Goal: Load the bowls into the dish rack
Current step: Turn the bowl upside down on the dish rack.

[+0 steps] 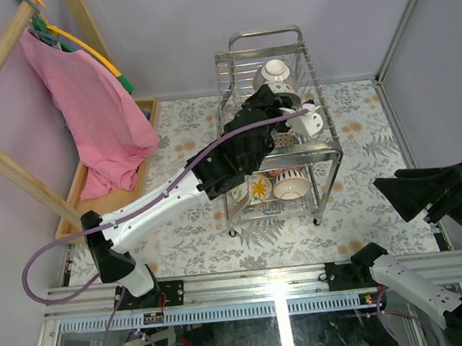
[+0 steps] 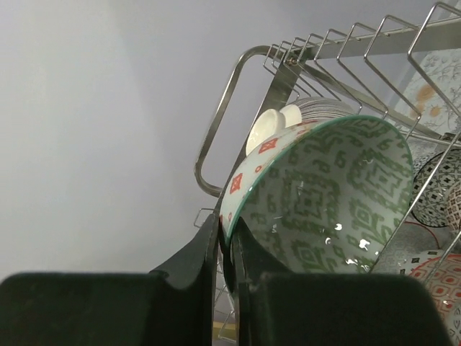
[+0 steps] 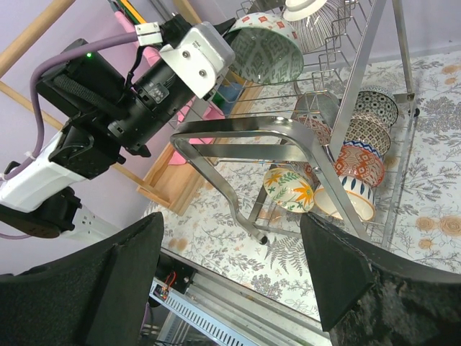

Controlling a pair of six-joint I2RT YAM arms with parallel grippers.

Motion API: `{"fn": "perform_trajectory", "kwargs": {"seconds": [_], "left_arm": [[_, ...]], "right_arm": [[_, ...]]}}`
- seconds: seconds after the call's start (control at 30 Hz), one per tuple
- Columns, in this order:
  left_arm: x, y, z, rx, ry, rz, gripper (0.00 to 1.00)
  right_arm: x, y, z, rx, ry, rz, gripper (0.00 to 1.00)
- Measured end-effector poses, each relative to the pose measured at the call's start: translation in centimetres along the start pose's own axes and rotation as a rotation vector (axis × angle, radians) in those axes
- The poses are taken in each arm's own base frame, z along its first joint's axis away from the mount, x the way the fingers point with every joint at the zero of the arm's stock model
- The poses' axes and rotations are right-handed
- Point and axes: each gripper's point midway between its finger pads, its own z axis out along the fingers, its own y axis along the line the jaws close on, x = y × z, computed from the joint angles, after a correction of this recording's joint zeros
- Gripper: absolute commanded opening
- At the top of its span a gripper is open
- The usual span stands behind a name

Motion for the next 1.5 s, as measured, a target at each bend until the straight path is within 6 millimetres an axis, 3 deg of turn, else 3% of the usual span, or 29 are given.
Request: {"fn": "perform_trajectory", "kwargs": {"seconds": [0.2, 0.47, 1.0, 1.13, 1.27, 1.5], "left_arm": [[-0.5, 0.5, -0.5, 0.029, -0.006, -0.059, 0.06], [-2.4, -1.4, -1.9, 0.134, -0.049, -0.098, 0.02], [-2.4, -1.7, -3.0, 0.162, -0.034, -0.15, 0.0], [-2.4, -1.6, -3.7, 0.17, -0.032, -0.164, 0.0], [-2.3, -1.6, -4.5, 0.185, -0.025, -0.183, 0.0], [-2.1, -1.7, -5.2, 0.22, -0.004, -0.233, 0.0]], "right_arm": [[0.0, 0.0, -0.2, -0.002, -0.004, 0.001, 0.84], [0.0, 0.1, -0.2, -0.004, -0.004, 0.007, 0.84], [0.4, 0.0, 0.2, -0.006, 0.012, 0.018, 0.84], [0.0, 0.8, 2.0, -0.019, 0.051, 0.021, 0.84], [-0.9, 1.7, 5.5, -0.02, 0.101, 0.024, 0.84], [0.3, 1.3, 10.9, 0.026, 0.222, 0.036, 0.82]]}}
